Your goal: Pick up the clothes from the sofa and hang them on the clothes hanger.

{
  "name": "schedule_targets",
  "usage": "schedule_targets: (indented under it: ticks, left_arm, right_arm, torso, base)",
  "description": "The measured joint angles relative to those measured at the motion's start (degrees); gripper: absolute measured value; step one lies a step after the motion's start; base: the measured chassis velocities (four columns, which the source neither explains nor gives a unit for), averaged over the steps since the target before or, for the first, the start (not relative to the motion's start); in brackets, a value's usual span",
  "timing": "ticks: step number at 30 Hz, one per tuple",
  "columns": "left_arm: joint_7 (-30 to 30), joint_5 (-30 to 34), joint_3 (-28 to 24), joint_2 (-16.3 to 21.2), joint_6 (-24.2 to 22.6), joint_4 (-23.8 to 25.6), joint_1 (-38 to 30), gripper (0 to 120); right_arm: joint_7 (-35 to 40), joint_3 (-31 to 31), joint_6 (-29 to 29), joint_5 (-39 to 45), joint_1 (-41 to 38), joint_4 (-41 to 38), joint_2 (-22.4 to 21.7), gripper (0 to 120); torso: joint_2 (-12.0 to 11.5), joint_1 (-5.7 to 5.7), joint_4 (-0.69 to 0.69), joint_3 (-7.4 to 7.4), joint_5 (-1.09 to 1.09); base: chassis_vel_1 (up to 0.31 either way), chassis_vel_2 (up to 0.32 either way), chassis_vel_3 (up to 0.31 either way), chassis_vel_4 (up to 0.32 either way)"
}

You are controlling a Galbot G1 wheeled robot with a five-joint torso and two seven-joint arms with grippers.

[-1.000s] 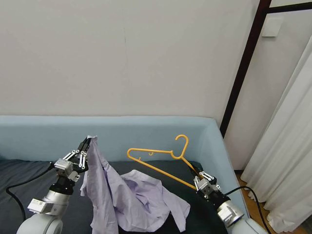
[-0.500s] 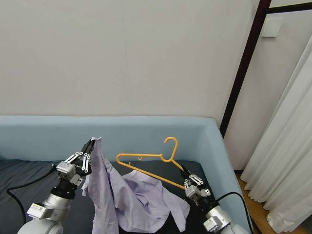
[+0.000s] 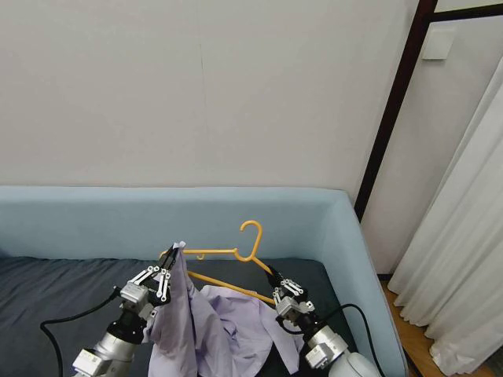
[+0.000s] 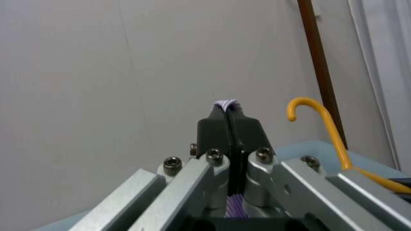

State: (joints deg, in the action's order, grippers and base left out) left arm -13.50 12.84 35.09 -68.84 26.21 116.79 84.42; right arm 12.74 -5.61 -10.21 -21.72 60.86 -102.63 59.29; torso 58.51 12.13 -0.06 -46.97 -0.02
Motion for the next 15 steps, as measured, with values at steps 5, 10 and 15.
schedule_targets:
  ticks: [5, 10, 15]
  left_arm:
    - [0.1, 0.9, 1.8, 0.5, 0.1, -0.3, -0.9, 0]
    - [0.9, 3.3, 3.9, 2.7, 0.1, -1.2, -2.4, 0]
    - [1.4, 6.1, 5.6, 5.3, -0.4, -1.8, -3.9, 0]
  right_arm:
    - [0.3, 1.2, -0.2, -0.2, 0.4, 1.1, -0.8, 5]
    - [-0.3, 3.7, -0.5, -0.2, 0.9, 1.0, -2.7, 5]
    - [-5.4, 7.5, -3.7, 2.7, 0.8, 0.6, -8.1, 5]
  torso:
    - [0.0, 0.00, -0.02, 0.00, 0.01]
    - [0.0, 0.00, -0.01, 0.00, 0.02]
    - [0.0, 0.00, -0.02, 0.00, 0.01]
  base:
    - [0.000, 0.000, 0.000, 0.000]
    - [0.000, 0.000, 0.000, 0.000]
    - [0.000, 0.000, 0.000, 0.000]
